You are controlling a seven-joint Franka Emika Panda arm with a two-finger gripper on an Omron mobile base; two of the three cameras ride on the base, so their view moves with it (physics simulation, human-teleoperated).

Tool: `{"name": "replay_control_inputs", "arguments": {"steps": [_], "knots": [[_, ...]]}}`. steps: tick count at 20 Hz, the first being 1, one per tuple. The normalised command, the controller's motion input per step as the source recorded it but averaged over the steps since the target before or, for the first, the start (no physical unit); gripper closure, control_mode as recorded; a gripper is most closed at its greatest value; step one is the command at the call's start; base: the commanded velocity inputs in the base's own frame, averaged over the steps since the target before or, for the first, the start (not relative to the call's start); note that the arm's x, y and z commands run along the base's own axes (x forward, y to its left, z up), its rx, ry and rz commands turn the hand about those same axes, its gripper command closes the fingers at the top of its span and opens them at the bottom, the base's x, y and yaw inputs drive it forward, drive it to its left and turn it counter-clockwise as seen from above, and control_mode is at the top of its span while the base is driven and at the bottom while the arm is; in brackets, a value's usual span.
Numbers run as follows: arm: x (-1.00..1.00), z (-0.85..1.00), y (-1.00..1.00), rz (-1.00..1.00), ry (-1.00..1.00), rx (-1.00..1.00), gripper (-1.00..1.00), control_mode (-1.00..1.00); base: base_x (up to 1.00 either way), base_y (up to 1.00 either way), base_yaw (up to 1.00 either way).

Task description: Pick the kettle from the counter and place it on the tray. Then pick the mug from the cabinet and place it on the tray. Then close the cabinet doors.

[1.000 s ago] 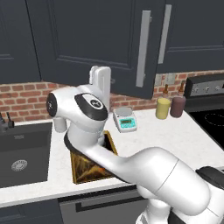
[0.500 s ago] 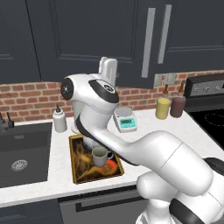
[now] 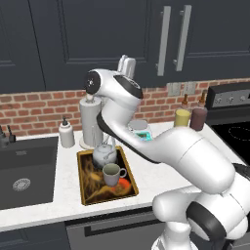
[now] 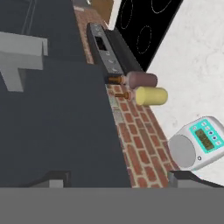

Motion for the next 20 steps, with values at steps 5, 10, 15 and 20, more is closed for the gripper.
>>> {"name": "replay_control_inputs", "arguments": {"steps": [5, 10, 15, 20], "knots": [[0.71, -0.02, -0.43, 0.06, 0.00, 0.11, -1.00, -1.00, 0.00, 0.00, 0.00], [0.66, -0.10, -0.41, 0.06, -0.01, 0.11, -1.00, -1.00, 0.00, 0.00, 0.00], [0.44, -0.31, -0.35, 0.06, -0.06, 0.09, -1.00, -1.00, 0.00, 0.00, 0.00], [0.25, -0.43, -0.31, 0.05, -0.10, 0.09, -1.00, -1.00, 0.00, 0.00, 0.00]]}}
